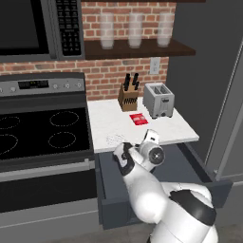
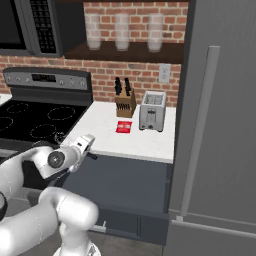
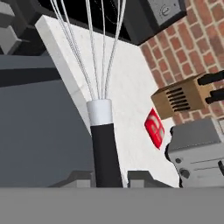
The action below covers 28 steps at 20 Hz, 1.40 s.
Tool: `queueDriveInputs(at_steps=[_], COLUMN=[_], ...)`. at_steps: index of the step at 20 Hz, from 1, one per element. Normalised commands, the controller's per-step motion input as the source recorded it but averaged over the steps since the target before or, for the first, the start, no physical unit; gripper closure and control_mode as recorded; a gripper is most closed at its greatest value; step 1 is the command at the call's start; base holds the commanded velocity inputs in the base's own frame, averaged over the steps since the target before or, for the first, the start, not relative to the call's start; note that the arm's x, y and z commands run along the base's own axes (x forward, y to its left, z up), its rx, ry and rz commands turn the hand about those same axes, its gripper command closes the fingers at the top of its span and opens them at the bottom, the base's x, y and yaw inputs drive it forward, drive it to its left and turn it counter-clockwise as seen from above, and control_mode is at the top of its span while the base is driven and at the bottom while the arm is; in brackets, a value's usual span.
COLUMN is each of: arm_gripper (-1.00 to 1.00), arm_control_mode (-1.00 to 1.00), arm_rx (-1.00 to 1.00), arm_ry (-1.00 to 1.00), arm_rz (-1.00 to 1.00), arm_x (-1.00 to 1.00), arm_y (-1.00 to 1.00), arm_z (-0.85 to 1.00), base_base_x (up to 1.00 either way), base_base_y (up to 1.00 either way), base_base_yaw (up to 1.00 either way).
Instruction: Pick the whisk from the drawer and place it on the counter.
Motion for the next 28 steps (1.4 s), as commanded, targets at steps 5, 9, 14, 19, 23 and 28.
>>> queueDriveInputs(at_steps=[5, 9, 14, 19, 23, 28], arm_gripper=[1.00, 1.00, 1.00, 1.00, 1.00, 1.00], arm_control_mode=[-1.00, -1.00, -1.00, -1.00, -1.00, -1.00], arm_rx=[0.20, 0.24, 0.09, -0.02, -0.07, 0.00], arm_ry=[0.30, 0.44, 0.43, 0.19, 0.13, 0.05], arm_rz=[0.09, 0.08, 0.14, 0.15, 0.10, 0.11], arm_x=[0.40, 0.38, 0.49, 0.53, 0.44, 0.25], arm_y=[-0.76, -0.69, -0.17, 0.24, 0.36, 0.35], arm_z=[1.00, 1.00, 0.32, -0.13, -0.28, -0.38], base_base_x=[0.00, 0.00, 0.00, 0.00, 0.00, 0.00], base_base_y=[0.00, 0.00, 0.00, 0.00, 0.00, 0.00], base_base_yaw=[0.00, 0.00, 0.00, 0.00, 0.00, 0.00])
